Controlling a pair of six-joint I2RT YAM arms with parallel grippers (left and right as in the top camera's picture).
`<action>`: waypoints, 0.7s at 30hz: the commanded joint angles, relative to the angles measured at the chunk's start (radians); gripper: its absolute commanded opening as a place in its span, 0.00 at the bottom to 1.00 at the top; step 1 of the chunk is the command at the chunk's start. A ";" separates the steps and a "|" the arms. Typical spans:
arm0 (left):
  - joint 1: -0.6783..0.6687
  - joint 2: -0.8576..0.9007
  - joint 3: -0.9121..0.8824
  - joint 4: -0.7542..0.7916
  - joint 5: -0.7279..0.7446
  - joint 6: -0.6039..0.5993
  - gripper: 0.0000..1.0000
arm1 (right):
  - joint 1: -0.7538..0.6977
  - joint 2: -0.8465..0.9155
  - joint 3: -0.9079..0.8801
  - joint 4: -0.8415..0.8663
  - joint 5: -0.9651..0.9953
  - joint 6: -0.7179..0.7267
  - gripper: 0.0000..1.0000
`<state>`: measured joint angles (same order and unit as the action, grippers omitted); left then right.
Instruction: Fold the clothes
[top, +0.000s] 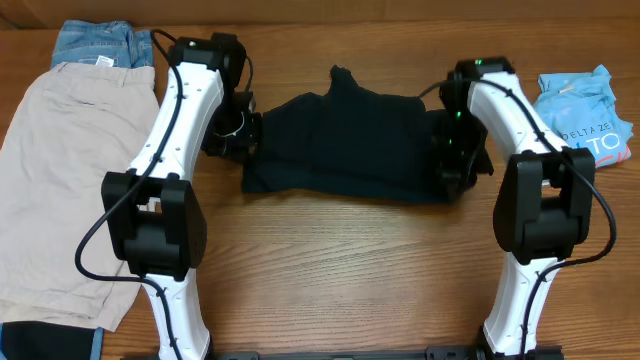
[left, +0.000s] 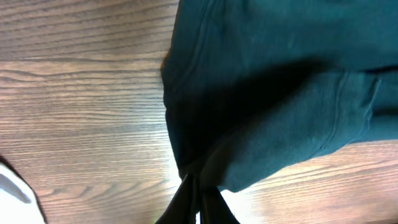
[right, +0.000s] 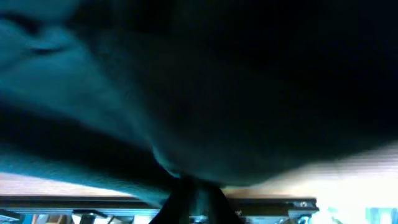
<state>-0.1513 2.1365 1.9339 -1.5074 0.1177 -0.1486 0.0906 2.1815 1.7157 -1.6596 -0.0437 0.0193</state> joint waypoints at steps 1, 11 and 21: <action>-0.003 0.009 -0.002 0.002 -0.115 0.008 0.04 | -0.025 -0.028 -0.075 0.037 -0.003 -0.001 0.25; 0.048 0.009 -0.002 0.030 -0.320 -0.247 0.04 | -0.114 -0.028 -0.081 0.088 -0.071 0.006 0.29; 0.023 0.009 -0.002 0.053 -0.308 -0.229 0.04 | -0.072 -0.028 -0.111 0.137 -0.256 -0.142 0.41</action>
<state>-0.1238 2.1365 1.9324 -1.4540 -0.1913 -0.3676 0.0059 2.1815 1.6318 -1.5391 -0.2070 -0.0570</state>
